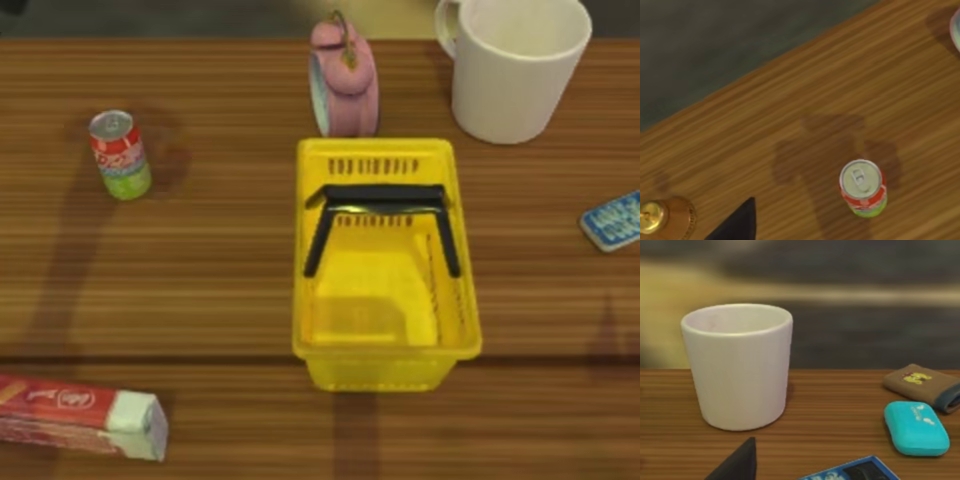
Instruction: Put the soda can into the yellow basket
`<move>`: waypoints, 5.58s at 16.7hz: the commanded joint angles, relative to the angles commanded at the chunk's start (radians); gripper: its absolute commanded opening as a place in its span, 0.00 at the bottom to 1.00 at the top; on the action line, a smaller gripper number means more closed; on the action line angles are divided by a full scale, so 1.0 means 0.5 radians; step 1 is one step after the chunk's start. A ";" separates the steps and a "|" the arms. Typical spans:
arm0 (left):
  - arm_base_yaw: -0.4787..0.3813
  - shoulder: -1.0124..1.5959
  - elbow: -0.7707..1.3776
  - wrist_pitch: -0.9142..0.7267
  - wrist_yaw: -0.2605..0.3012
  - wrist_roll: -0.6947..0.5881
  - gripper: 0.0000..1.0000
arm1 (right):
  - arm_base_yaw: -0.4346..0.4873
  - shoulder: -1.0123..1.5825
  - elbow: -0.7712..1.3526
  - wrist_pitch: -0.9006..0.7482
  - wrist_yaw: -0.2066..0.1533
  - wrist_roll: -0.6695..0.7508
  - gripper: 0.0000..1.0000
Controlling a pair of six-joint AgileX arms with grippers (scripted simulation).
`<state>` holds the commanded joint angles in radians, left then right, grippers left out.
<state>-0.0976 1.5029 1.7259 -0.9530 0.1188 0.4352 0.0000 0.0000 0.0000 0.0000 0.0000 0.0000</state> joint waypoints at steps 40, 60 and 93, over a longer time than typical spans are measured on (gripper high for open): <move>-0.033 2.256 1.463 -0.893 -0.221 0.556 1.00 | 0.000 0.000 0.000 0.000 0.000 0.000 1.00; -0.033 2.256 1.463 -0.893 -0.221 0.556 0.00 | 0.000 0.000 0.000 0.000 0.000 0.000 1.00; -0.408 1.098 -0.743 3.277 2.199 -0.729 0.00 | 0.000 0.000 0.000 0.000 0.000 0.000 1.00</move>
<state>-0.3017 2.0518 1.3543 0.6854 1.2184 0.0706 0.0000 0.0000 0.0000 0.0000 0.0000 0.0000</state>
